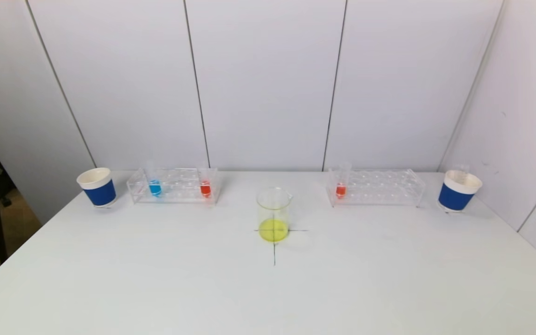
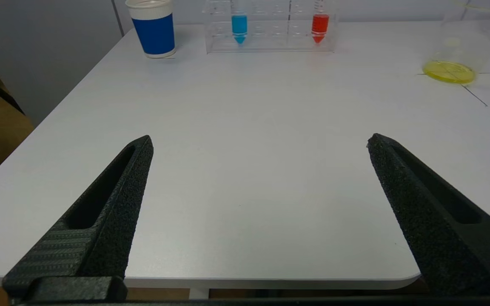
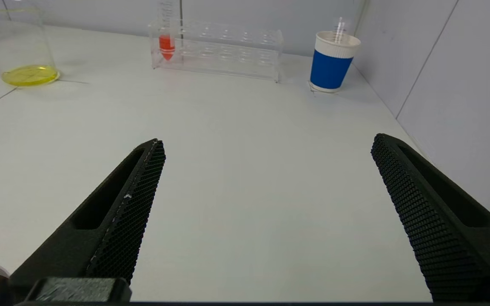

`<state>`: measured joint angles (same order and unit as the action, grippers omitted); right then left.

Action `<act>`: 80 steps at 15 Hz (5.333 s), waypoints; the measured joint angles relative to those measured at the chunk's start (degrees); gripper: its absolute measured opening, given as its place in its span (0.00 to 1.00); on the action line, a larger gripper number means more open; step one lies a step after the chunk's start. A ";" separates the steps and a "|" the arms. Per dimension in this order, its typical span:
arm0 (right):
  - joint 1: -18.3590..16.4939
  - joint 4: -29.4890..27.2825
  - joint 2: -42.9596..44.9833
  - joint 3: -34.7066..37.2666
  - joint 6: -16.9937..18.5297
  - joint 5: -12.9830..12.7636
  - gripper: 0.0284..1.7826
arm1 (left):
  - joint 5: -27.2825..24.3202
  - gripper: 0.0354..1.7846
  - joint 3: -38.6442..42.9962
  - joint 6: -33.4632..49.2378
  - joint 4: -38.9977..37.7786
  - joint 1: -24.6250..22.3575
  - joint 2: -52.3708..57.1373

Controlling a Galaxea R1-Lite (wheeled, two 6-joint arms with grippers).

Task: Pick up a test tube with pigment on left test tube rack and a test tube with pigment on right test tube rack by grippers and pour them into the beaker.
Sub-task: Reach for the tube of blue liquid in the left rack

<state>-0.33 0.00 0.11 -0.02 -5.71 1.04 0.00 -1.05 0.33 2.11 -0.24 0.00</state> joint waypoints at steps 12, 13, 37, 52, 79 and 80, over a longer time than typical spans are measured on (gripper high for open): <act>-0.02 0.00 0.02 0.02 3.25 -0.02 0.99 | 0.00 0.99 0.00 0.00 0.00 0.00 0.00; -0.02 0.00 0.02 0.02 3.50 -0.10 0.99 | 0.00 0.99 0.00 0.00 0.00 0.02 0.00; 0.00 0.07 0.00 0.02 3.54 -0.10 0.99 | 0.24 0.99 0.15 -2.23 -0.05 0.02 0.00; 0.00 0.07 -0.01 0.02 3.54 -0.10 0.99 | -3.77 0.99 -36.52 -4.02 -0.68 0.17 -26.89; 0.00 0.07 -0.04 0.02 3.54 -0.10 0.99 | -26.28 0.99 -44.54 -3.60 -54.33 -10.20 -101.60; 0.02 0.07 -0.04 0.02 3.54 -0.10 0.99 | -26.34 0.99 -44.54 -3.66 -56.74 -10.25 -103.74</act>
<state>-0.30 0.07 0.07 0.00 -2.17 0.94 -26.34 -45.59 -3.33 -54.63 -10.50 -103.74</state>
